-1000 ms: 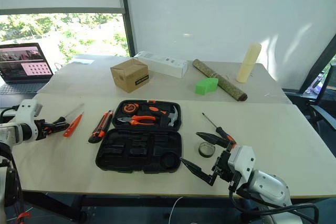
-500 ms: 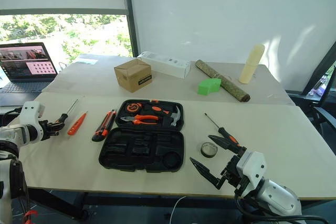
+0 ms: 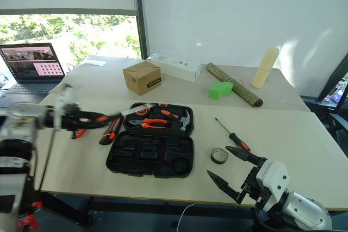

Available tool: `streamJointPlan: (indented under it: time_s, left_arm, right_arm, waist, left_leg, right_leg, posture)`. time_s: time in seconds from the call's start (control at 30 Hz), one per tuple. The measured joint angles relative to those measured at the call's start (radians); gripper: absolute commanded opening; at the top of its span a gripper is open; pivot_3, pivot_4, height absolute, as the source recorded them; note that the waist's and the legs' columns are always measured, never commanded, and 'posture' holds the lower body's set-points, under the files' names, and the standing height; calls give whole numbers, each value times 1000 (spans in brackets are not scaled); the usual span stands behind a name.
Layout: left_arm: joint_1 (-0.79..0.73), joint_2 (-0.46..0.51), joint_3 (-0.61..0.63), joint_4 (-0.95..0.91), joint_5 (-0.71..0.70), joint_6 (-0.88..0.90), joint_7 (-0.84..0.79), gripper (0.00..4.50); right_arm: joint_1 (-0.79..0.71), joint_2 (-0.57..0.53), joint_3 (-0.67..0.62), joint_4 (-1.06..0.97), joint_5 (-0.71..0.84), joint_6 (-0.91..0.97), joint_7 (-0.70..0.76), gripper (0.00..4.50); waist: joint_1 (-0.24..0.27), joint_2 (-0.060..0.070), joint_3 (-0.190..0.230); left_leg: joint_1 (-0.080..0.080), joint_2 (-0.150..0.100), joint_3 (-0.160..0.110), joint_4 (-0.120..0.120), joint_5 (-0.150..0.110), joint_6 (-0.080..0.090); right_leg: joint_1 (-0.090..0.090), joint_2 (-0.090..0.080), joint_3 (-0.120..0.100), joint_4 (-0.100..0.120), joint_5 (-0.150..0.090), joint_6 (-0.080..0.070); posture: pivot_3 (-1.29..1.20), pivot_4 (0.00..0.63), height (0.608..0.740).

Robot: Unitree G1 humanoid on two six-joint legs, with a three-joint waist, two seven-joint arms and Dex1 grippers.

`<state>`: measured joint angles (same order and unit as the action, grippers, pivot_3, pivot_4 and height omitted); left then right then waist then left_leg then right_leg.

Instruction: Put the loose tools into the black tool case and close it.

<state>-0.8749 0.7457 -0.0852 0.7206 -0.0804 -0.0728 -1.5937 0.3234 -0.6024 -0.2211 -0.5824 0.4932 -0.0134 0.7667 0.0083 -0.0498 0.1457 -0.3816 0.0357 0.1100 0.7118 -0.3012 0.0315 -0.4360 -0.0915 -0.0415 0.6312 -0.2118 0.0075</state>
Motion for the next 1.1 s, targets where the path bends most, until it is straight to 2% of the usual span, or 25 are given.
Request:
streamJointPlan:
  time_s: [0.27,0.43,0.67,0.73,0.77,0.9,1.1]
  left_arm:
    - [-2,-49,-140,-38,143,-15,103,895]
    - [-19,-77,-166,-18,185,-43,183,895]
    - [-47,-80,-201,2,228,-84,202,895]
    - [-51,-79,-206,7,235,-101,207,1904]
    - [-51,-79,-206,10,236,-98,208,2035]
    - [-50,-105,-168,13,172,-108,190,3495]
    - [-79,-121,-90,12,71,-112,160,3495]
  right_arm:
    - [-8,8,5,-23,-2,20,-22,4500]
    - [-7,19,9,-38,-11,20,-35,4500]
    - [6,33,15,-50,-22,20,-48,4500]
    - [8,35,16,-54,-24,20,-48,4500]
    - [8,37,16,-54,-27,20,-49,4500]
    - [9,41,20,-55,-32,20,-49,4500]
    - [10,46,23,-55,-38,20,-48,4500]
  waist:
    - [-5,1,1]
    - [4,1,1]
    - [4,1,1]
    - [4,1,1]
    - [4,1,1]
    - [7,2,1]
    - [4,2,1]
  left_leg:
    - [0,-1,-2,1,-2,3]
    - [-1,-1,-2,3,-2,4]
    - [0,-1,-2,3,-3,5]
    - [0,-1,-2,3,-3,5]
    - [0,-1,-2,3,-3,5]
    - [-2,-1,-3,4,-3,5]
    - [-3,-2,-3,6,-3,6]
  right_leg:
    - [0,0,2,0,1,1]
    - [0,-1,2,-1,1,3]
    - [1,-1,2,0,2,3]
    - [1,-1,2,0,2,3]
    - [1,-1,2,0,2,3]
    - [0,-1,1,0,2,4]
    - [0,-1,2,-1,2,4]
  posture:
    - [0,150,740]
    - [0,150,740]
    - [0,150,740]
    - [0,150,740]
    - [0,150,740]
    - [0,150,740]
    - [0,150,740]
